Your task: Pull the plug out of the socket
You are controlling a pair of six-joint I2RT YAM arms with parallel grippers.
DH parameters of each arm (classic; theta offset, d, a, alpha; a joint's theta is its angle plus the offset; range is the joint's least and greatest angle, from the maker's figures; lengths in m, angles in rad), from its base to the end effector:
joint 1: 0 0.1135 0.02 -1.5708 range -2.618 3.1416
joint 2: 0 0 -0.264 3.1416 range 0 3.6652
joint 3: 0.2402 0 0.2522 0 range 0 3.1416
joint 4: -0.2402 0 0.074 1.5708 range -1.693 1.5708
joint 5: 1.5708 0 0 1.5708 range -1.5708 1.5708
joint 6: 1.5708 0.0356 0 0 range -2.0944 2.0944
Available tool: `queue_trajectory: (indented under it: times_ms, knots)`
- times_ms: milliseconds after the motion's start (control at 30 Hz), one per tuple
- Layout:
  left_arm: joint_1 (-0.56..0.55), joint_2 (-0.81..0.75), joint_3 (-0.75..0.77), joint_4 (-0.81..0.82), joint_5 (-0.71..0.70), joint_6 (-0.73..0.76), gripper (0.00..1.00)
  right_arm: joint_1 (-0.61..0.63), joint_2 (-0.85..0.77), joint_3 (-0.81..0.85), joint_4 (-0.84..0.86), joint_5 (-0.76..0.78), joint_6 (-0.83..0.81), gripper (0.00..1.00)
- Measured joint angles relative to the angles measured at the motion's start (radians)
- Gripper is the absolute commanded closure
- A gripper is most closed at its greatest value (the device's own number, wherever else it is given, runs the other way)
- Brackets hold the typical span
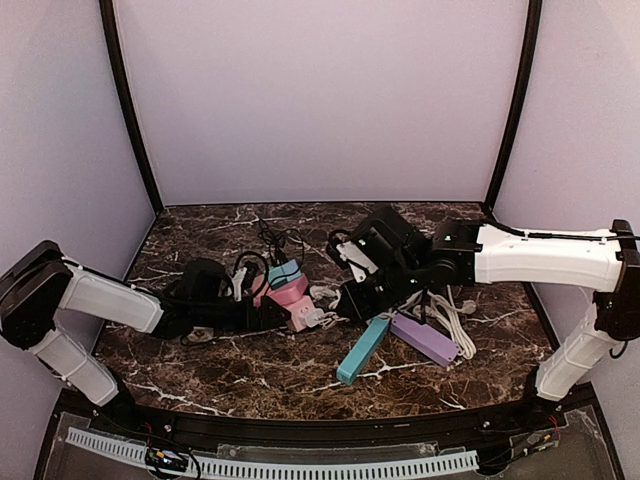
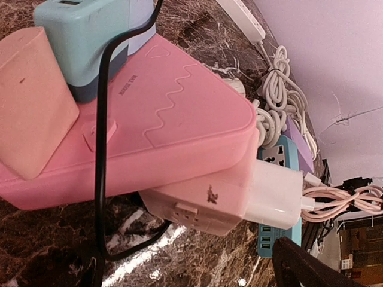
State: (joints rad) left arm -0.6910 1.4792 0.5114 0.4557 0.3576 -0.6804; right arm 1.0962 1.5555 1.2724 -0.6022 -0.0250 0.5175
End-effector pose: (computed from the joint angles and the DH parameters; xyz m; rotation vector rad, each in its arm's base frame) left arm 0.2061 -0.1866 0.1561 0.2519 2.2676 -1.1579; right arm 0.1534 0.3004 0.2818 -0.7527 2.4878 0.6922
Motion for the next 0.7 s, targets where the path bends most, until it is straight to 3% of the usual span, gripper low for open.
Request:
queue_trajectory:
  times_ms: [700]
  knots:
    - [-0.026, 0.177, 0.069, 0.124, -0.059, 0.029, 0.18, 0.0, 0.005, 0.013, 0.001, 0.004, -0.005, 1.0]
